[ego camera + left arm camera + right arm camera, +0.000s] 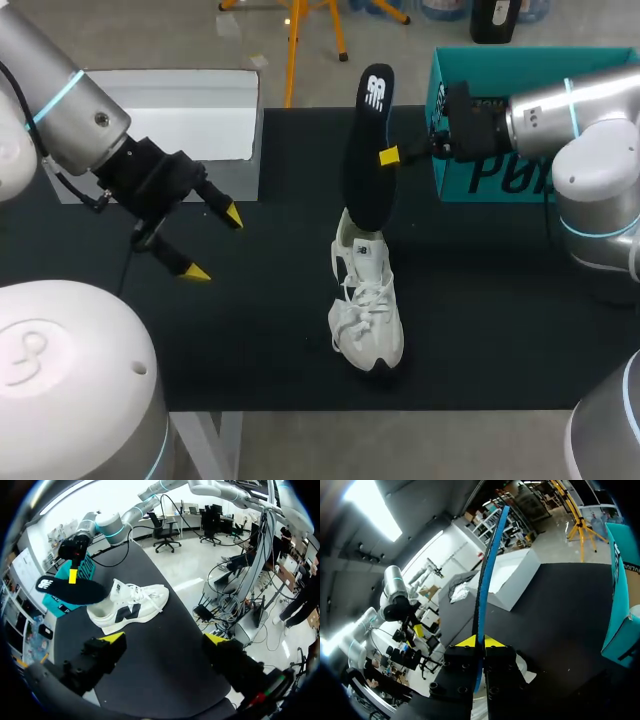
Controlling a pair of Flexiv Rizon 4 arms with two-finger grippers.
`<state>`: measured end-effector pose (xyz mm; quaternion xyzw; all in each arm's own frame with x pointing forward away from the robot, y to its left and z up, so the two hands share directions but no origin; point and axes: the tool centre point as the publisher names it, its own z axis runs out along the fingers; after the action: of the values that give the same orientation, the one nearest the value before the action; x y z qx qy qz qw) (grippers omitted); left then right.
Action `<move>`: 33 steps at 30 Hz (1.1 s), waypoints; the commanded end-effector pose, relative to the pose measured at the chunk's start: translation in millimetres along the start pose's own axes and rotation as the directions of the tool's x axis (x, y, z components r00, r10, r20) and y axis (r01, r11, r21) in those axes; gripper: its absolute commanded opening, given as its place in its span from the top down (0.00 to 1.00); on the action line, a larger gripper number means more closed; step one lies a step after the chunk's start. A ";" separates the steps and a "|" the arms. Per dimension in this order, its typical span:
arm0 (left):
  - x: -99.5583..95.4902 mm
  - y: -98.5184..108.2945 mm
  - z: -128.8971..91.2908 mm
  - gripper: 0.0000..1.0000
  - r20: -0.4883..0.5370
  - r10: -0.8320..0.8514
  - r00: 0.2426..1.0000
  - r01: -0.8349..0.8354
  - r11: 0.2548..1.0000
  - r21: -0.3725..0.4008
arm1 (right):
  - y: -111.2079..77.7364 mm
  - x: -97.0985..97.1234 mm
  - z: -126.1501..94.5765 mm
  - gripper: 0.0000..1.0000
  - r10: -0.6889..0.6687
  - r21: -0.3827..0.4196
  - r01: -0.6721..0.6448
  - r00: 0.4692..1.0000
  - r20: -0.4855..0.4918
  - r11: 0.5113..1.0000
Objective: Take the shoe out of the shoebox, open the shoe tongue, remove and reinsert the insole, then place the shoe into the shoebox
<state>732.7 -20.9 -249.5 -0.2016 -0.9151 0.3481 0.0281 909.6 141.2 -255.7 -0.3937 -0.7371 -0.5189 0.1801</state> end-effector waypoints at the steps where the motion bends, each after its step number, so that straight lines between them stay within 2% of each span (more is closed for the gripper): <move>1: -0.4 0.2 -0.5 0.00 -0.003 -0.001 1.000 0.001 1.000 -0.003 | -14.7 -6.6 15.9 1.00 0.004 -0.037 -0.005 1.000 -0.018 0.999; 9: -0.4 0.2 -0.5 0.00 -0.003 -0.001 1.000 0.001 1.000 -0.003 | -28.6 -4.4 19.2 1.00 0.012 -0.059 -0.015 0.999 -0.045 0.998; 25: -0.4 0.2 -0.5 0.00 -0.003 -0.001 1.000 0.001 1.000 -0.003 | -54.3 3.1 20.7 1.00 -0.043 -0.043 0.042 0.999 -0.032 0.998; 33: -0.4 0.2 -0.5 0.00 -0.003 -0.001 1.000 0.001 1.000 -0.003 | -80.7 -0.1 22.5 1.00 -0.037 -0.012 0.037 0.999 -0.012 0.999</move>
<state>732.7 -20.5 -249.9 -0.2017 -0.9149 0.3486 0.0277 858.5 148.9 -311.4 -0.3723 -0.7403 -0.5316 0.1753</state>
